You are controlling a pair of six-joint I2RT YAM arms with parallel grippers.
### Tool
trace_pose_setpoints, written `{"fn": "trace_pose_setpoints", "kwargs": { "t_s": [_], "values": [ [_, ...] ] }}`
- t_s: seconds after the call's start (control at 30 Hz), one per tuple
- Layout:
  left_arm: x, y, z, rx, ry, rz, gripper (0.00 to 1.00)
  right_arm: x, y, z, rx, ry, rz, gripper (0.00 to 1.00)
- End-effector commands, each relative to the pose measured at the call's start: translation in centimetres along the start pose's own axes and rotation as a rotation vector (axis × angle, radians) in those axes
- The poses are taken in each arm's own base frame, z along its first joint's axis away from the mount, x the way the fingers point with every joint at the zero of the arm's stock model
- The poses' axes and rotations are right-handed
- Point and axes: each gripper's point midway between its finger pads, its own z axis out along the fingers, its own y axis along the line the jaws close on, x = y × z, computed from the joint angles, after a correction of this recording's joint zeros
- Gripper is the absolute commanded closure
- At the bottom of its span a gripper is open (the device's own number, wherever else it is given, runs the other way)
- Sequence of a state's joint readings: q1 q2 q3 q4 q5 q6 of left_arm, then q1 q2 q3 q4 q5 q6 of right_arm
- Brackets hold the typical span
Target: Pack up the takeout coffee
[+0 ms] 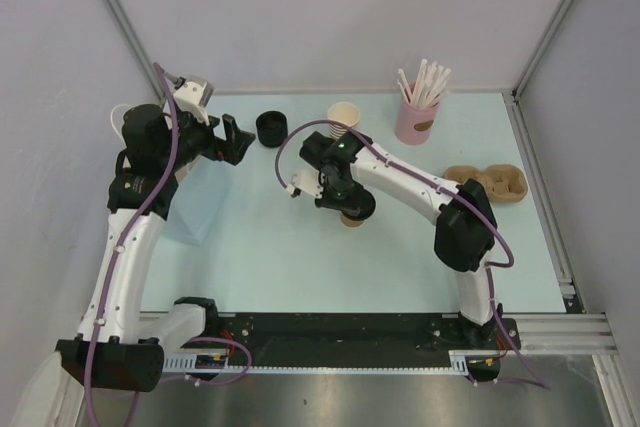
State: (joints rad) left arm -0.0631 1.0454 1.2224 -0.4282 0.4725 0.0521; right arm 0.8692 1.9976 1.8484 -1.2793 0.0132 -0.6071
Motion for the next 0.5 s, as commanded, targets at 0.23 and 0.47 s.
{"fn": "trace_pose_setpoints", "kwargs": {
  "t_s": [0.23, 0.47],
  "values": [
    [-1.0, 0.2, -0.2, -0.011, -0.042, 0.013, 0.01, -2.1, -0.9, -1.2, 0.066, -0.057, -0.030, 0.73],
    [-1.0, 0.1, -0.2, -0.002, -0.040, 0.013, 0.00, -4.1, -2.0, -7.4, 0.147, -0.237, -0.005, 0.44]
  ]
}}
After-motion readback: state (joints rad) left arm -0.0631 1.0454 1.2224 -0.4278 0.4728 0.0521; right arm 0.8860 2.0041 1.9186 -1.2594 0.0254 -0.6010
